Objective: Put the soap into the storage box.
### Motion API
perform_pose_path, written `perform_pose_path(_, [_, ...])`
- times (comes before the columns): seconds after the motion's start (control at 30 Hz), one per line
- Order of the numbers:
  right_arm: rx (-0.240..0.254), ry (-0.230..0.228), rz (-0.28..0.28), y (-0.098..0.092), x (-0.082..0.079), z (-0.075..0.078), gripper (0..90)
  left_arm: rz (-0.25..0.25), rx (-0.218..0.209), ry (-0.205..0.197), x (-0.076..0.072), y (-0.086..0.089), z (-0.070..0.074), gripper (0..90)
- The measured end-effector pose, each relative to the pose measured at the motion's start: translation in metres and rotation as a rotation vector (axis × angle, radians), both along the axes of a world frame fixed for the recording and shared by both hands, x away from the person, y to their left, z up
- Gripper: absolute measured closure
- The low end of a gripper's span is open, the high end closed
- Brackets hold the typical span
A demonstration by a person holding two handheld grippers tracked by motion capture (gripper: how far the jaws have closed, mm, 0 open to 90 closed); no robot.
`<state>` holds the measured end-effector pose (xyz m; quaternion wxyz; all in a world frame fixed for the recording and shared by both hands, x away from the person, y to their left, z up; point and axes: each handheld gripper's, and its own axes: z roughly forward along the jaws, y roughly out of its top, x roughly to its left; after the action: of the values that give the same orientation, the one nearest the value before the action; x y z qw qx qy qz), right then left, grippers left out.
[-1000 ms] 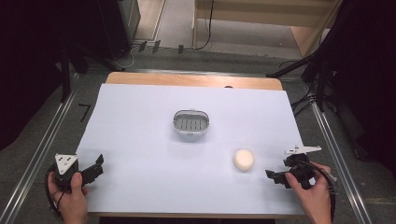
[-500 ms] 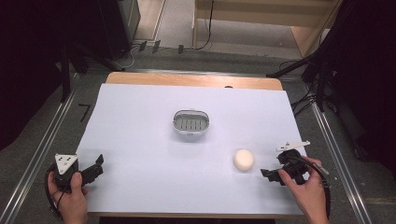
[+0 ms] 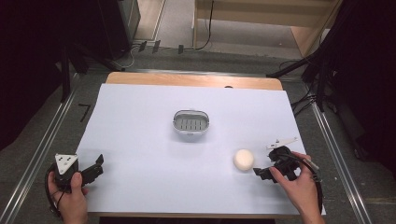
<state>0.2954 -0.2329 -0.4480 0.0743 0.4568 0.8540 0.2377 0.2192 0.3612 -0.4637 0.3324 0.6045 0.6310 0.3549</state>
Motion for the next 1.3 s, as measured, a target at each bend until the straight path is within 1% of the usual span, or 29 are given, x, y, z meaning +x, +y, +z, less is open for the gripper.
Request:
perform_pose_path(0.07, [-0.003, 0.002, 0.005, 0.002, 0.002, 0.001, 13.8, -0.003, 0.007, -0.001, 0.000, -0.001, 0.000, 14.2])
perform_pose_path(0.13, [0.005, 0.003, 0.011, 0.004, 0.003, 0.003, 13.8, -0.002, 0.010, 0.001, 0.000, -0.001, 0.000, 14.2])
perform_pose_path(0.27, [0.015, 0.007, 0.017, 0.010, 0.006, 0.005, 13.8, -0.003, 0.009, 0.002, 0.000, -0.001, 0.000, 14.2])
perform_pose_path(0.4, [0.026, 0.012, 0.036, 0.016, 0.008, 0.005, 13.8, -0.004, 0.009, 0.002, 0.000, -0.001, 0.000, 14.2])
perform_pose_path(0.6, [0.024, 0.021, 0.050, 0.024, 0.010, 0.005, 13.8, -0.003, 0.009, 0.001, 0.000, -0.001, 0.000, 14.2])
perform_pose_path(0.87, [0.044, 0.020, 0.047, 0.032, 0.013, 0.003, 13.7, -0.007, 0.015, 0.004, 0.000, -0.001, 0.000, 14.2])
perform_pose_path(0.9, [0.045, 0.027, 0.039, 0.034, 0.013, 0.003, 13.7, -0.006, 0.020, 0.004, 0.001, -0.002, 0.000, 14.2])
perform_pose_path(1.07, [0.041, 0.032, 0.053, 0.042, 0.015, 0.000, 13.9, -0.007, 0.024, 0.004, 0.000, -0.002, 0.000, 14.2])
perform_pose_path(1.13, [0.044, 0.038, 0.048, 0.046, 0.015, -0.001, 14.0, -0.008, 0.022, 0.004, 0.000, -0.002, 0.000, 14.2])
perform_pose_path(1.17, [0.037, 0.036, 0.055, 0.047, 0.016, -0.002, 14.0, -0.008, 0.022, 0.004, 0.000, -0.002, 0.000, 14.2])
perform_pose_path(1.3, [0.038, 0.038, 0.049, 0.051, 0.018, -0.004, 14.2, -0.009, 0.023, 0.004, 0.000, -0.002, 0.000, 14.2])
